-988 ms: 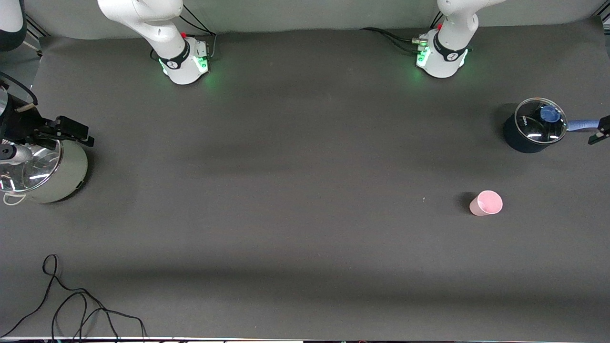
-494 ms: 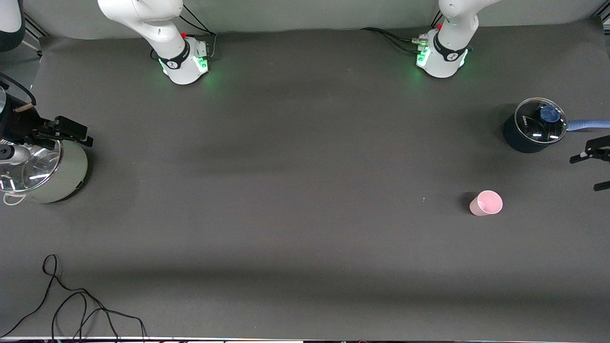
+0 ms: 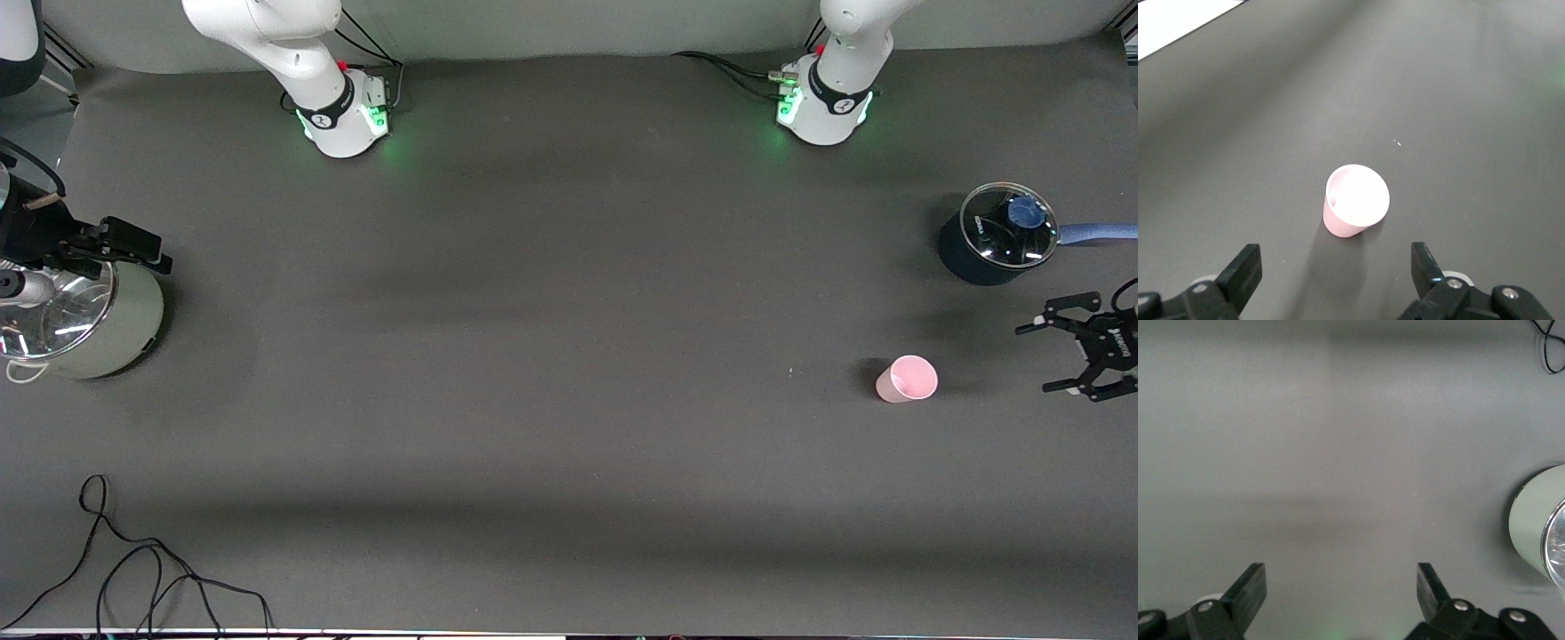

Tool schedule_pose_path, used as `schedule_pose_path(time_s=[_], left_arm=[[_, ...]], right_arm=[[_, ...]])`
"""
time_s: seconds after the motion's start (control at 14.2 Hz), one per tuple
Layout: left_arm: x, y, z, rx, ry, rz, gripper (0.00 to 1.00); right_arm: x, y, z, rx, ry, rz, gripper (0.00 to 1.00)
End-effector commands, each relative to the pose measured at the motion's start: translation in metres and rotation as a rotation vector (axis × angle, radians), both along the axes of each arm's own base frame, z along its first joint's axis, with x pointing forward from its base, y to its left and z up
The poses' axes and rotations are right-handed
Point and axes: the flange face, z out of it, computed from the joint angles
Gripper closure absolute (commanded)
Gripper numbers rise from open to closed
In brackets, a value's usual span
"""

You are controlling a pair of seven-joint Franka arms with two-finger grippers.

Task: Transfer pink cup from left to right arm
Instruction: 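Lower the left gripper and move it toward the pink cup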

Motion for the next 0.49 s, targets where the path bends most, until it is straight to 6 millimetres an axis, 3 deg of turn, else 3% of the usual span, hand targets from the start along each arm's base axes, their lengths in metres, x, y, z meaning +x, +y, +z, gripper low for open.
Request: schedule_pose_path(time_s=[0.0,0.14,0.42], left_arm=[[-0.001,0.000,-0.045,-0.091,-0.105,-0.061,0.00],[-0.008,0.005,-0.080,-0.139,-0.154,-0.077,0.00],[-0.019,-0.003,-0.121,-0.203,-0.248,-0.109,0.00]], right_arm=[[-0.001,-0.003,0.005,-0.009,-0.011,0.012,0.00],[0.000,-0.004,0.004,-0.009,-0.009,0.012,0.00],[-0.001,-0.004,0.005,-0.009,-0.011,0.010,0.00]])
